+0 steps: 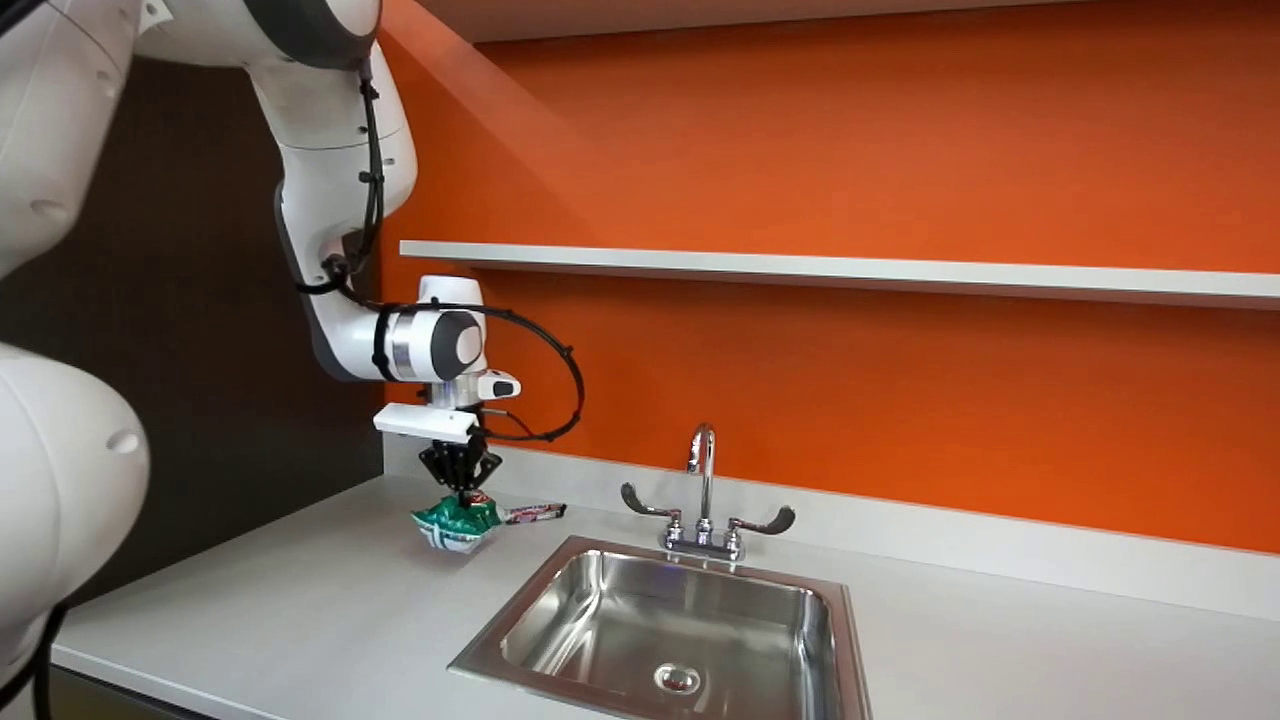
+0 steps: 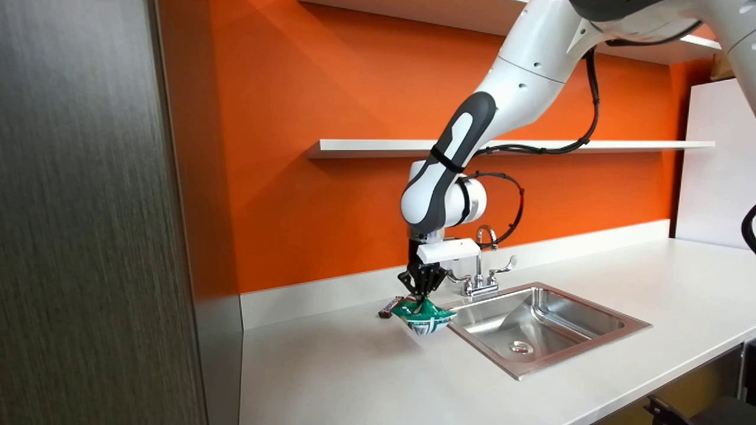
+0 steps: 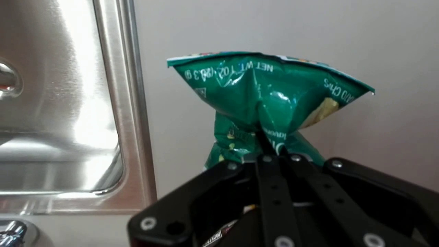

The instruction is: Put the green packet in the sink.

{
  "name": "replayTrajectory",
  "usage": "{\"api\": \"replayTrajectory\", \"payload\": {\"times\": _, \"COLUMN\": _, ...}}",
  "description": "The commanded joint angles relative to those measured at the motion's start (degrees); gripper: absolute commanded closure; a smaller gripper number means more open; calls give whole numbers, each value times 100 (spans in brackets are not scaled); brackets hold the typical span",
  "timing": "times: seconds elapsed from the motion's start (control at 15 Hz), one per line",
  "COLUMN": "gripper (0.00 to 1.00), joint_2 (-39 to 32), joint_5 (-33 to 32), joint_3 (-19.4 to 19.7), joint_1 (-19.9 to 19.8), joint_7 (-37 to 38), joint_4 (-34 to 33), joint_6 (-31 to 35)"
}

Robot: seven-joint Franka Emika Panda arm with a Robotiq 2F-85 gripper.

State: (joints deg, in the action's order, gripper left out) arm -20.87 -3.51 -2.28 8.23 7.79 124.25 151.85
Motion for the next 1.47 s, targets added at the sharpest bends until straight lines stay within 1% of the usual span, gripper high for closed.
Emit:
{"api": "replayTrajectory", "payload": {"times": 0.0, "gripper": 100, "joint_2": 294, "joint_5": 262, "joint_3": -52, "joint_1": -85, "joint_7": 78, "joint_4": 59, "joint_6": 84}}
{"api": "replayTrajectory", "payload": {"times": 0.33, "gripper": 100, "joint_2": 345, "joint_5": 700, "joint_3": 77, "joint_1": -307, "joint_7": 182, "joint_4": 141, "joint_6": 551}}
{"api": "replayTrajectory", "payload": {"times": 0.67, "gripper": 100, "joint_2": 414, "joint_5": 1042, "joint_3": 334, "joint_1": -634, "joint_7": 247, "joint_4": 300, "joint_6": 1094}}
{"api": "replayTrajectory", "payload": {"times": 0.93, "gripper": 100, "joint_2": 462, "joint_5": 1064, "joint_3": 590, "joint_1": -810, "joint_7": 298, "joint_4": 504, "joint_6": 1375}}
{"api": "replayTrajectory", "payload": {"times": 1.4, "gripper": 100, "joint_2": 487, "joint_5": 985, "joint_3": 1033, "joint_1": -972, "joint_7": 392, "joint_4": 994, "joint_6": 1722}}
